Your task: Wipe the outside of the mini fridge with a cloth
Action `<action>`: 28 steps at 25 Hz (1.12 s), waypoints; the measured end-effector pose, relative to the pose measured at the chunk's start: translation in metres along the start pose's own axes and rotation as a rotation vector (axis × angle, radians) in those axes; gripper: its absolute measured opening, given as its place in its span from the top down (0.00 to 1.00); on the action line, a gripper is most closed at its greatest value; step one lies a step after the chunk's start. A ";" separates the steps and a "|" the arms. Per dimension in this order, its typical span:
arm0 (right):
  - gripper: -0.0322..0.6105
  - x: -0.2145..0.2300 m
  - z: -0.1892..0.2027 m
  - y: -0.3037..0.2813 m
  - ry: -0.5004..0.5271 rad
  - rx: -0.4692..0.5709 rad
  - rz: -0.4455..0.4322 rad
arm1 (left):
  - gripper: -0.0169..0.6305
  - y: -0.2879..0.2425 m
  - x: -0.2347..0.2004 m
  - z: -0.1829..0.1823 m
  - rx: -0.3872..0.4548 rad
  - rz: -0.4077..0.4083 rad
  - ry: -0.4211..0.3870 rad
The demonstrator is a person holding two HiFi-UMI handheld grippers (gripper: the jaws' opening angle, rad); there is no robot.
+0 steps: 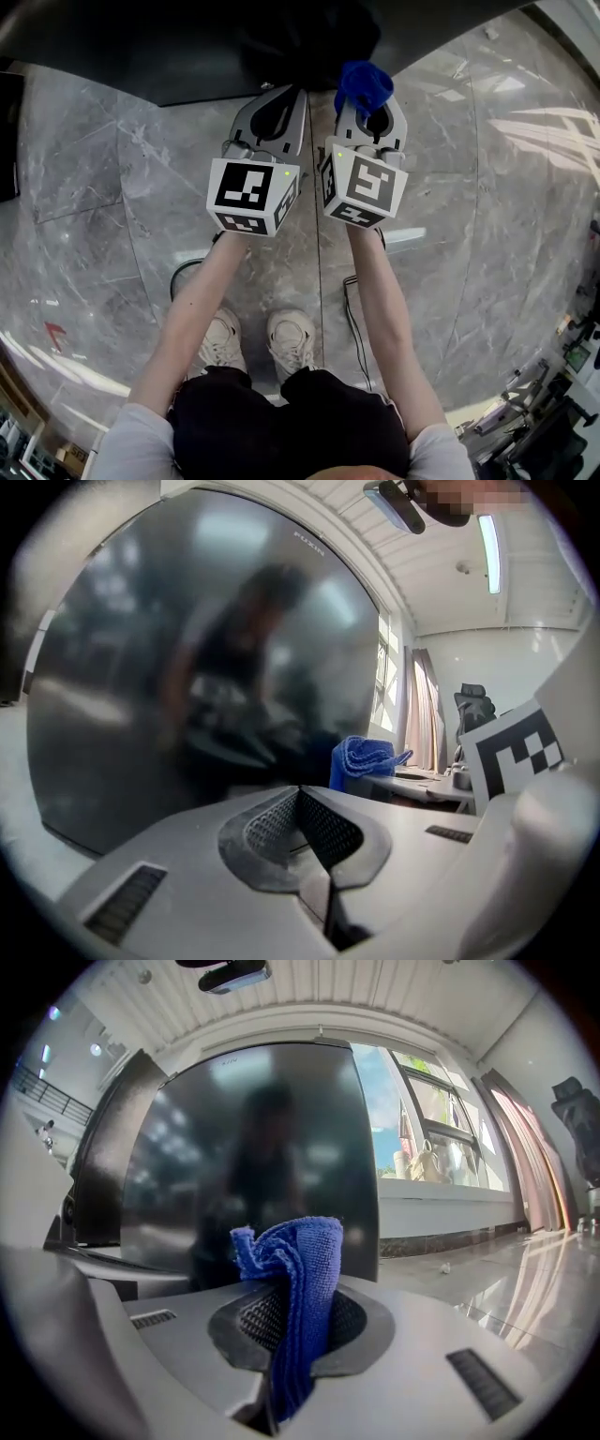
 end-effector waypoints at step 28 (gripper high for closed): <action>0.87 0.085 0.014 -0.005 -0.078 -0.035 0.224 | 0.97 -0.016 0.015 0.008 -0.006 0.013 -0.037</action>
Point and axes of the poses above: the fingertips, and each gripper's own axes: y backward along the fingers, x to its right, z out of its underside, the point moved 5 cm from there along y, backward along the fingers, and after that the axes turned 3 degrees about -z, right-handed, at the moved point
